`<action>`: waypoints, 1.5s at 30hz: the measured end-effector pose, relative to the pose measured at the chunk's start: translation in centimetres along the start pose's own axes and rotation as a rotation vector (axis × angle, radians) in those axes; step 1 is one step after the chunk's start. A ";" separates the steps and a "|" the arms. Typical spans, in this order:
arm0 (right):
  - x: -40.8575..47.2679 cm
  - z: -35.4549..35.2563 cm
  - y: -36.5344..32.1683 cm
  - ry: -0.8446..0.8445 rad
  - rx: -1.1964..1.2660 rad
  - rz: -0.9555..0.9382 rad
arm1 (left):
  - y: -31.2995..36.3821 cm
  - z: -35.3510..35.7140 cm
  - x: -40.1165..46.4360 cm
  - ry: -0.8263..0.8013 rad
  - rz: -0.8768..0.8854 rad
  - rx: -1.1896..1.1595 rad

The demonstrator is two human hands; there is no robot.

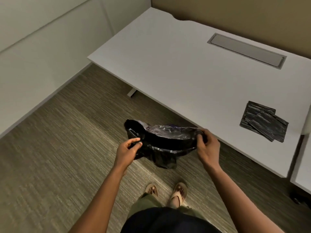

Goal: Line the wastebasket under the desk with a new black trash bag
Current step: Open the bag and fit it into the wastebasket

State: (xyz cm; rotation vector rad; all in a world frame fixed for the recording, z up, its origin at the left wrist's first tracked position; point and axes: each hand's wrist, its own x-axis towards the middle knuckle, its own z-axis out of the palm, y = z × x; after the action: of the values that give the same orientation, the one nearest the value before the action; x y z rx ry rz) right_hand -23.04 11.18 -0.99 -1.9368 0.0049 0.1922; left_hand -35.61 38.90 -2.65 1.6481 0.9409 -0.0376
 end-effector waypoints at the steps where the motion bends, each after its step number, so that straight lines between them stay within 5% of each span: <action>1: 0.0 -0.1 0.2 -0.019 0.005 0.057 | -0.2 0.1 -0.1 0.049 -0.034 -0.001; 7: 1.4 0.0 1.6 -0.057 0.076 0.167 | 1.9 2.3 1.2 0.324 -0.046 0.134; 14: 6.1 2.9 2.1 0.165 0.487 0.712 | 2.8 5.6 6.8 0.217 -0.119 0.338; 17: 7.3 3.2 1.3 0.189 0.707 0.748 | 3.0 6.1 9.0 0.101 0.016 0.524; 21: 6.5 2.6 1.2 0.073 1.041 0.546 | 2.8 5.2 9.7 0.057 0.480 0.957; 24: 4.9 2.1 3.3 0.056 1.148 0.510 | 2.0 4.4 9.2 0.051 0.591 1.099; 30: 2.7 1.9 8.4 0.172 1.144 0.562 | -1.9 5.9 10.5 -0.012 0.619 1.124; 37: 3.6 7.0 15.5 0.321 0.825 0.858 | -8.4 9.6 15.7 -0.121 0.566 1.183; 45: 2.4 10.9 23.7 0.392 0.679 1.111 | -19.5 11.7 17.9 -0.340 0.267 1.256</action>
State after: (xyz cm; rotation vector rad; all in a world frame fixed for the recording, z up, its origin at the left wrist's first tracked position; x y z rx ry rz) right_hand -24.42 12.77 -27.12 -1.0818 1.2523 0.4603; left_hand -29.77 38.92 -30.96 2.7662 0.3772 -0.8409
